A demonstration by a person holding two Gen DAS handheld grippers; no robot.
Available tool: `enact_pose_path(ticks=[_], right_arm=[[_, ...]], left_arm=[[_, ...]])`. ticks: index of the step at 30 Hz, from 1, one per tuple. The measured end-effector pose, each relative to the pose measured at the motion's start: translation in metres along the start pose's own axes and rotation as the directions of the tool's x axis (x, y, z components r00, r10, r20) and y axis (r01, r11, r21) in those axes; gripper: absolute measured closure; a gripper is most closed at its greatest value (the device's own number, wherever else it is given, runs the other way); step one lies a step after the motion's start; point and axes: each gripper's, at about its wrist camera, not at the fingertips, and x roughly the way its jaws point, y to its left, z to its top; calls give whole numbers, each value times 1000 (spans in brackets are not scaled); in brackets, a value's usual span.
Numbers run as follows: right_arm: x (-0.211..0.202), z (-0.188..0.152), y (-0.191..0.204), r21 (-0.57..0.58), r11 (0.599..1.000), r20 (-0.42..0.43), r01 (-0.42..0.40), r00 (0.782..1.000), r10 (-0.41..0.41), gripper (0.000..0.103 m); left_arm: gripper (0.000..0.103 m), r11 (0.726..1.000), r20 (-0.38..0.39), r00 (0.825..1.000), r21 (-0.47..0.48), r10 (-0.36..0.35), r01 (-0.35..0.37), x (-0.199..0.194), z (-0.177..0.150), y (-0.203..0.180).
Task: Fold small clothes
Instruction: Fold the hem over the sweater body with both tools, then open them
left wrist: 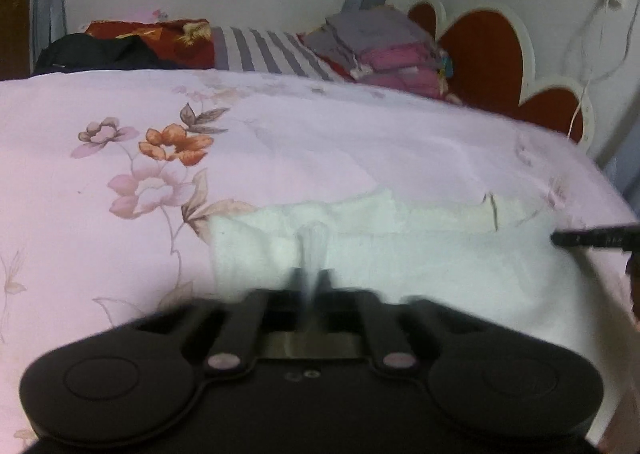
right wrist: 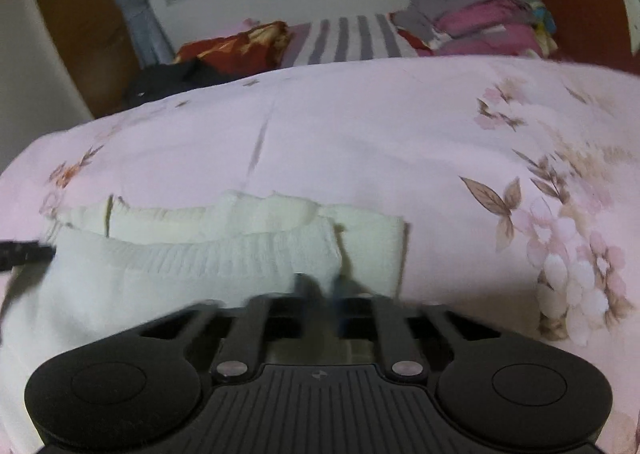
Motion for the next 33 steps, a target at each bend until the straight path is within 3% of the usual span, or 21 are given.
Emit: enact_pose_path(ticks=[5,8,10,14,17,19,20,21,22,23,25,27,29,31,33], right_arm=[[-18,-4,1,-26,1000,103,14,995,-11,101],[-21,-2,-7,8,1000,156,25,987,-26,101],[-22,0,-8,23,999,169,34,985,-37,101],[1,1,-9,36,997,97,64,993,-67,101],[10,-1,-11,48,996,69,79,994,-82,101],[7,4,-15,93,992,36,84,995,-88,98],[3,9,-15,112,988,30,105,994,-109,79],[-8,11,-13,134,981,63,140,987,-150,69],[-20,11,-7,139,979,129,151,977,-170,52],[-27,11,1,126,984,169,127,974,-148,50],[-18,11,32,38,998,145,58,987,-63,50],[-3,7,66,-70,997,100,-9,995,17,51],[13,2,92,-134,989,45,-63,997,69,70],[26,-3,106,-166,983,5,-72,997,74,70],[27,-6,105,-192,979,5,-74,997,76,70]], left_arm=[[101,999,139,990,-30,-29,34,-21,4,1],[101,999,168,986,-28,-23,28,-22,13,-2],[101,999,145,989,-44,-23,30,-13,18,1],[100,998,31,999,-65,17,-15,21,10,7],[94,996,52,998,-91,21,-16,18,7,9],[72,994,80,993,-72,89,-83,6,8,2],[62,989,112,983,-45,145,-140,-4,7,-6],[28,983,148,972,-30,181,-178,-13,7,-16],[0,984,185,967,-19,175,-175,-18,6,-26],[3,989,202,969,14,140,-145,-20,6,-39],[15,991,151,986,104,71,-87,-9,11,-66],[29,986,102,994,153,46,-61,6,14,-90],[31,990,62,998,138,15,-24,20,13,-100],[31,992,10,1000,122,25,-26,35,9,-99],[30,982,32,994,157,100,-104,37,4,-91]])
